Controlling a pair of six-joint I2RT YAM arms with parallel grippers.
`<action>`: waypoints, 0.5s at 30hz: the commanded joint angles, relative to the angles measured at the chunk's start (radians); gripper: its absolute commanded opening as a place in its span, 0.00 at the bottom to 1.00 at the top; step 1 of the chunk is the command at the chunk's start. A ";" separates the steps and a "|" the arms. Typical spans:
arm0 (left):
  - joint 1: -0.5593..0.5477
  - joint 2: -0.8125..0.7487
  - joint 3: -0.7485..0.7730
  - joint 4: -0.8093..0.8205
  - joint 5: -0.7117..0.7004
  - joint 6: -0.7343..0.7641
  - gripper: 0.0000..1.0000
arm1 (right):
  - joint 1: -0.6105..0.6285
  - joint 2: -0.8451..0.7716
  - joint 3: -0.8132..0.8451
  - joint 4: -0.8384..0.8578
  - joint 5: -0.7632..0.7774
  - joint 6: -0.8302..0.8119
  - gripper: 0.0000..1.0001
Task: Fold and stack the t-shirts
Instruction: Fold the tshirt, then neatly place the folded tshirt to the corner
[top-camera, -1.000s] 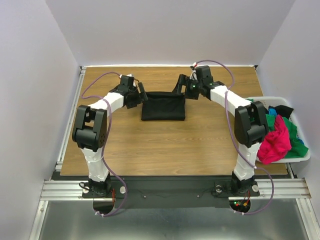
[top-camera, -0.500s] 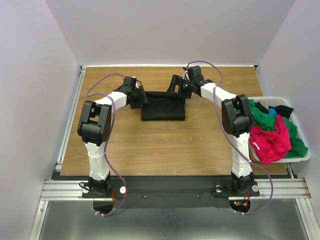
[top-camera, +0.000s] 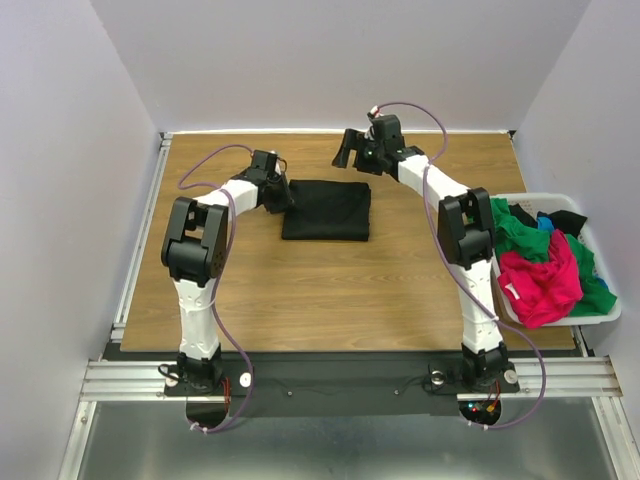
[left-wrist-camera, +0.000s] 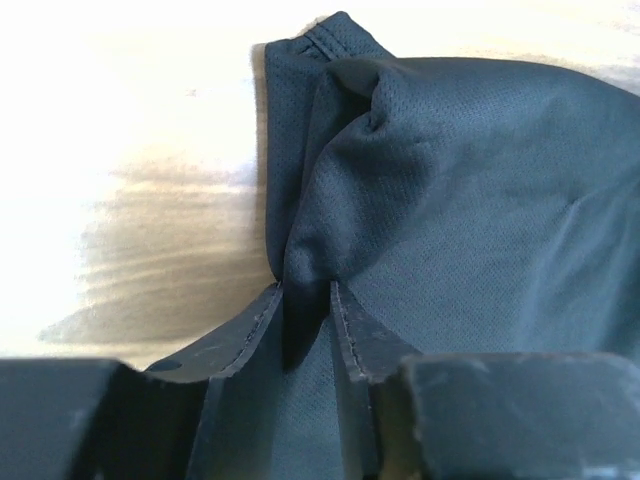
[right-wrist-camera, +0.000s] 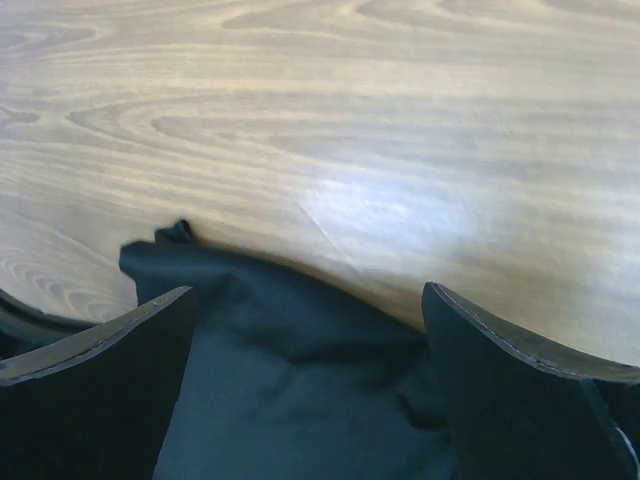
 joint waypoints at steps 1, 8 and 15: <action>-0.010 0.041 0.055 -0.057 -0.040 0.034 0.28 | -0.005 -0.134 -0.099 0.028 0.025 -0.026 1.00; -0.030 0.040 0.124 -0.139 -0.315 0.099 0.00 | -0.005 -0.470 -0.490 0.028 0.153 -0.059 1.00; 0.025 0.062 0.292 -0.219 -0.594 0.285 0.00 | -0.005 -0.749 -0.717 0.028 0.276 -0.066 1.00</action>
